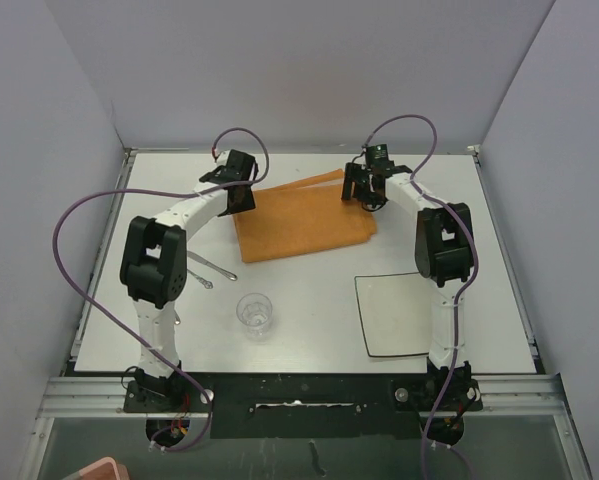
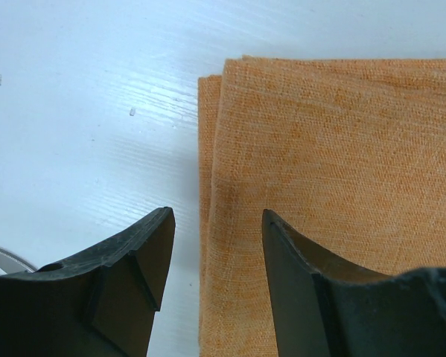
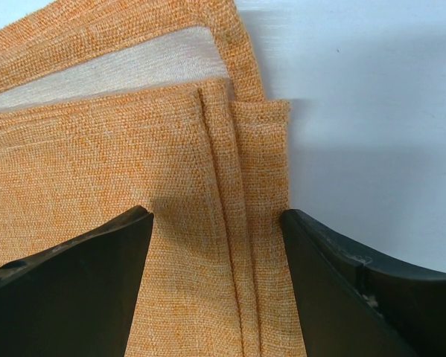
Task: Set the dinner table for one person
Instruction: Flatten out the napkin at the center of the board.
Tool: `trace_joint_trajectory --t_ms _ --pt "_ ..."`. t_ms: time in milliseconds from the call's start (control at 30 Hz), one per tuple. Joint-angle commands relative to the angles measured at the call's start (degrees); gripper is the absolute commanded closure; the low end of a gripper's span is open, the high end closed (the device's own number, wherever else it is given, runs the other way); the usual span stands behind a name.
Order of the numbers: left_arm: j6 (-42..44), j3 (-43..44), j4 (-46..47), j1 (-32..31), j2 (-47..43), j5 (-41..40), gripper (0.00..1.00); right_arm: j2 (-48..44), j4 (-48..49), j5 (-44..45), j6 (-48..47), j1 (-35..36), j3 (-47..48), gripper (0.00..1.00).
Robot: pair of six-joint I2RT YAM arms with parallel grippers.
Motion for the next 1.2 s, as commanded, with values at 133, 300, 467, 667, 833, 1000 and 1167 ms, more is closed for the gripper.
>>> trace_joint_trajectory --t_ms 133,300,467,667,833,1000,1167 --pt "3.30 5.66 5.62 2.03 2.29 -0.31 0.51 -2.93 1.55 -0.31 -0.84 -0.86 -0.60 0.29" --pt "3.41 7.49 7.41 2.43 4.88 2.05 0.51 -2.47 2.00 -0.18 -0.81 -2.39 0.10 0.29" --pt "3.11 7.40 7.29 2.51 6.34 2.15 0.51 -0.67 2.18 -1.75 -0.99 -4.26 4.89 0.28" --pt "1.79 4.23 8.03 2.86 5.66 2.77 0.51 4.50 1.95 -8.67 -1.01 -5.12 14.82 0.27" --pt "1.58 4.16 8.04 3.10 5.54 2.84 0.51 10.03 0.10 -12.94 -0.49 -4.90 23.18 0.27" --pt "1.41 4.34 8.03 3.35 5.67 3.17 0.51 12.54 -0.91 -13.13 -1.05 -4.61 23.87 0.27" --pt "1.09 4.37 8.04 3.52 5.90 3.36 0.51 12.18 -1.06 -12.82 -1.81 -4.74 21.75 0.27"
